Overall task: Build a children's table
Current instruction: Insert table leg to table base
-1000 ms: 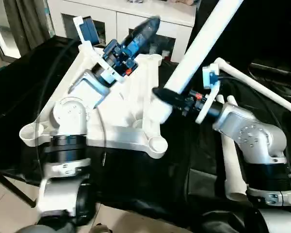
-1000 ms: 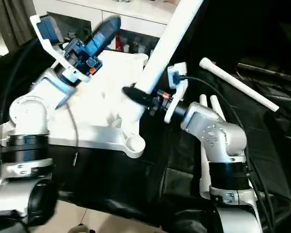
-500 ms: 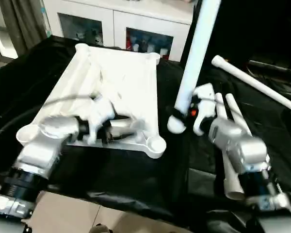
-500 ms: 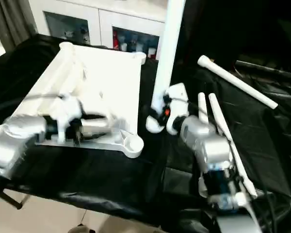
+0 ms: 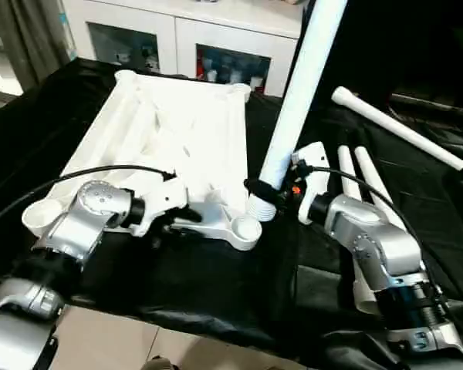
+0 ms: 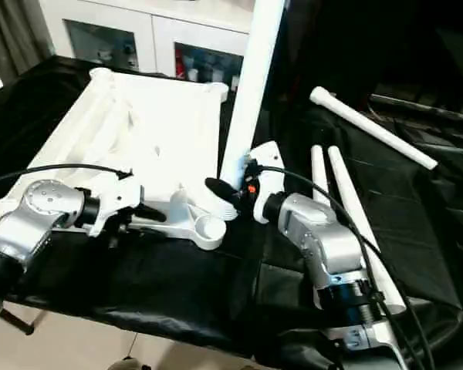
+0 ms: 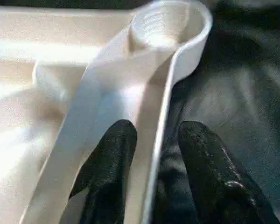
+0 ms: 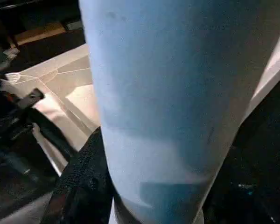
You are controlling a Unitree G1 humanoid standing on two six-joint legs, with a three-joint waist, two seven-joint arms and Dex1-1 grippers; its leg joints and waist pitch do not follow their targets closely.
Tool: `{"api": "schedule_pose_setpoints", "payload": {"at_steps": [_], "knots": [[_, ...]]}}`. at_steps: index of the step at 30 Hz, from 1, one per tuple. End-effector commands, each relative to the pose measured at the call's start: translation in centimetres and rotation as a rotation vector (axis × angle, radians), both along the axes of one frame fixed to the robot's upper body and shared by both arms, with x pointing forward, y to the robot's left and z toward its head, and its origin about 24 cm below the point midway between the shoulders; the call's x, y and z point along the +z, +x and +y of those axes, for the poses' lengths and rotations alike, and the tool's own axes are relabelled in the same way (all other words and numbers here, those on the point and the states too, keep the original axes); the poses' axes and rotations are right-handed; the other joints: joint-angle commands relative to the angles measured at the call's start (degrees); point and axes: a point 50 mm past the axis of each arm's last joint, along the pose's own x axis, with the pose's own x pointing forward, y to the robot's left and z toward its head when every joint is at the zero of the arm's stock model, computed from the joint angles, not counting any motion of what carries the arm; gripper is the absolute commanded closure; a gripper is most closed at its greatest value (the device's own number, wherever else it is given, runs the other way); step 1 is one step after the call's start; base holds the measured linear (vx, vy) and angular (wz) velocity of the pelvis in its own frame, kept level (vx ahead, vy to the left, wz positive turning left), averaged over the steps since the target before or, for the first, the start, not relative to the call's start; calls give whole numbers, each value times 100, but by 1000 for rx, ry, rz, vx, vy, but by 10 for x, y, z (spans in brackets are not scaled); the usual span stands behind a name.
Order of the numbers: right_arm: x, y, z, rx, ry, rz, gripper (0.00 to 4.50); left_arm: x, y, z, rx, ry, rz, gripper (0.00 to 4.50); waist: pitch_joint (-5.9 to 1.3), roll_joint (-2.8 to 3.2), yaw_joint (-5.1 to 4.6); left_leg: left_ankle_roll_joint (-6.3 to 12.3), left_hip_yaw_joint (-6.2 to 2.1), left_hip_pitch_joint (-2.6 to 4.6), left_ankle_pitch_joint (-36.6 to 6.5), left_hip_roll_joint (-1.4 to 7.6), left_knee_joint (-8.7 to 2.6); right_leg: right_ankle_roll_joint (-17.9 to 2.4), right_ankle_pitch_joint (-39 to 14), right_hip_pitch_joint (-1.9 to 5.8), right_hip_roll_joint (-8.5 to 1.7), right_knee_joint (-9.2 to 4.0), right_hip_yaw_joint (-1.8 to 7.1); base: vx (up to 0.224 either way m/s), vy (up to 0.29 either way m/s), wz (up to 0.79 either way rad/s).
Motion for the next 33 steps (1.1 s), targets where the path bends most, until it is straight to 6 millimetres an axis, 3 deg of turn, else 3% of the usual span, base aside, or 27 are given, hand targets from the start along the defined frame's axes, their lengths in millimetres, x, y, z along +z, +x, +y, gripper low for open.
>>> {"api": "schedule_pose_setpoints", "payload": {"at_steps": [1, 5, 17, 22, 27, 30, 33], "knots": [[3, -2, -4, 7, -2, -11, 258, 2, 2, -4, -35, 18, -8, 294, -426, 154, 19, -280, -38, 99, -897, 188, -410, -1156, -96, 329, -447, -382, 279, 0, 0, 0], [5, -1, -5, 13, -2, -17, 258, -1, 8, -5, -19, 47, -36, 331, -416, 148, 24, -290, -40, 97, -1022, 189, -413, -1128, -353, 325, -455, -412, 284, 0, 0, 0], [4, -2, -5, 29, -9, -17, 258, -8, 11, -8, -46, 64, -12, 416, -426, 168, 37, -286, -52, 92, -967, 194, -407, -1186, -187, 338, -466, -394, 281, 0, 0, 0], [6, -1, -6, 18, -2, -25, 258, -11, 11, -9, -33, 53, 45, 445, -442, 159, 19, -243, -44, 90, -834, 187, -390, -1289, 137, 355, -460, -361, 280, 0, 0, 0], [8, 8, -9, -47, -3, -30, 258, -17, 16, -22, 155, -12, 102, 450, -412, 115, 11, -235, -39, 92, -978, 204, -395, -1335, -306, 348, -483, -387, 278, 0, 0, 0], [7, 15, -7, -55, -30, -28, 258, -18, 16, -29, 219, -31, 103, 450, -403, 108, 2, -200, -44, 69, -970, 187, -392, -1235, -653, 354, -486, -439, 284, 0, 0, 0], [5, 18, -2, -39, -40, -23, 258, -18, 14, -38, 255, -65, 119, 450, -420, 94, 4, -135, -36, 66, -796, 183, -380, -1209, -478, 362, -472, -425, 289, 0, 0, 0]]}}
